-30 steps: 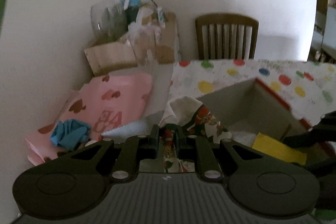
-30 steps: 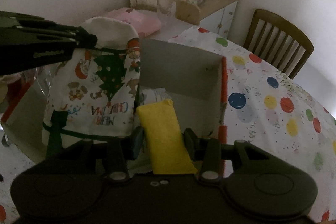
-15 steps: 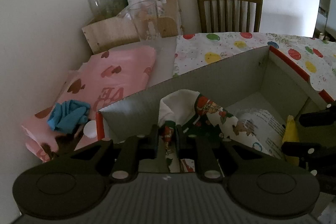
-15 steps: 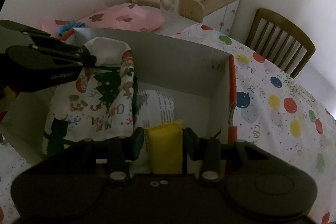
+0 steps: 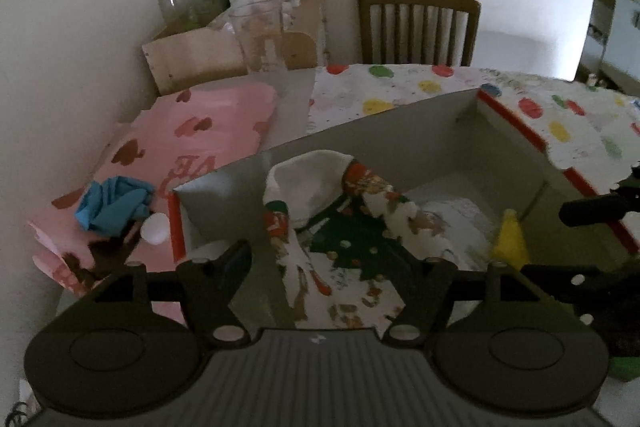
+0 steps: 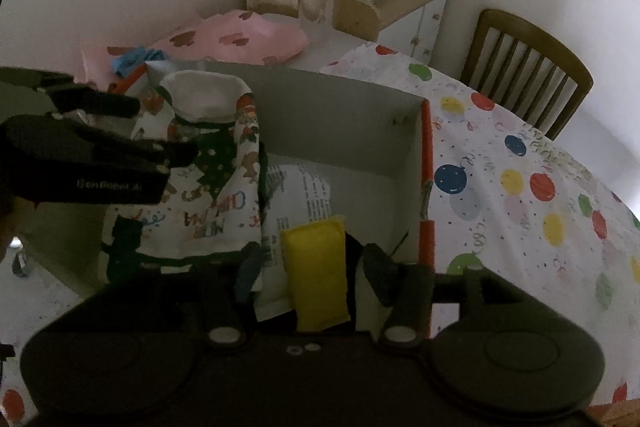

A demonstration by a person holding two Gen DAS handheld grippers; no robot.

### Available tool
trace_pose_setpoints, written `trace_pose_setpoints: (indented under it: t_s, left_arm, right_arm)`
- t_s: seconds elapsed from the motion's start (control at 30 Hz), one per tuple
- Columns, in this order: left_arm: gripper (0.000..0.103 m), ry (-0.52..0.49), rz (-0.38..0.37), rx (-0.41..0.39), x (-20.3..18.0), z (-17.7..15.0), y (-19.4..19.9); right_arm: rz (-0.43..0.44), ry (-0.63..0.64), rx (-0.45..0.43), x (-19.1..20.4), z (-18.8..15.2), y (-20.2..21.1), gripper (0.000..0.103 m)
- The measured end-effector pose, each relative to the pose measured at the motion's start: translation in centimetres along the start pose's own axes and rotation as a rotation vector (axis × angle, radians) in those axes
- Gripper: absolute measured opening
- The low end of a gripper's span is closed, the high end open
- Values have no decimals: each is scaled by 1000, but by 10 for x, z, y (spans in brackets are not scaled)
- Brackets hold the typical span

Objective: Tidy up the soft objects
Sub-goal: 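Open both grippers to drop the towel and sponge into the box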

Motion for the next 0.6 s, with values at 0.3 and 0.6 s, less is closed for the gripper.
trace_pose_setpoints:
  t_s: [0.3, 0.6]
  left_arm:
    - [76, 20, -94, -33, -19, 2, 33]
    - [84, 34, -199, -96, -51, 10, 77]
  right_arm:
    - [16, -43, -49, -5, 3, 37, 76]
    - [32, -102, -111, -21, -6, 90, 88]
Point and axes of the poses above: each gripper's, at about its wrist camera, not at the fingertips, and y roughly against the way its jaws point, x to its left, z to its top, the point moved 10 cm from there along -y, roughly the way its jaws point, and after that the axes turned 1 degree about -z, right-handed, at the moved point
